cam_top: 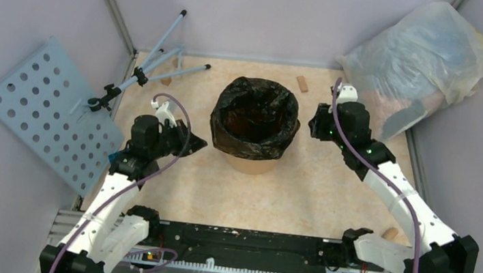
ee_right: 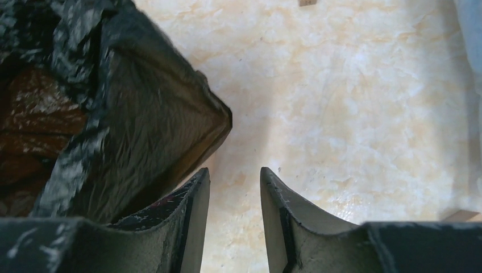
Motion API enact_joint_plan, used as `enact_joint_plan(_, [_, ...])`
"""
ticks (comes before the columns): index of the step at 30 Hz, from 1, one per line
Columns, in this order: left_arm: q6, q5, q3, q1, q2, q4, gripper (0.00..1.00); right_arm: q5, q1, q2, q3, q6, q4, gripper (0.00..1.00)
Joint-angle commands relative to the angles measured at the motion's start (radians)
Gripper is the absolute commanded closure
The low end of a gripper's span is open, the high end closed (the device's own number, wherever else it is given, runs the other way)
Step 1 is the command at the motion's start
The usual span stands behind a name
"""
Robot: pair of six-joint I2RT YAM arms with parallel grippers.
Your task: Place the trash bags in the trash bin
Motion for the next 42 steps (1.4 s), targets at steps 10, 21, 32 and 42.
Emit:
enact_joint_plan(10, [0.048, -0.025, 0.067, -0.001, -0.052, -0.003, 0.74, -0.086, -0.007, -0.257, -0.166, 0.330, -0.033, 0.54])
enact_joint_plan(21, [-0.053, 0.085, 0.012, -0.001, -0.098, 0.148, 0.10, -0.232, -0.008, -0.367, -0.255, 0.473, -0.022, 0.10])
enact_joint_plan(32, [-0.090, 0.035, -0.051, -0.001, -0.133, 0.169, 0.01, -0.254, -0.009, -0.451, -0.373, 0.702, 0.068, 0.18])
enact_joint_plan(42, [-0.102, 0.067, -0.039, -0.001, -0.053, 0.240, 0.17, -0.227, 0.081, -0.399, -0.358, 0.791, 0.141, 0.33])
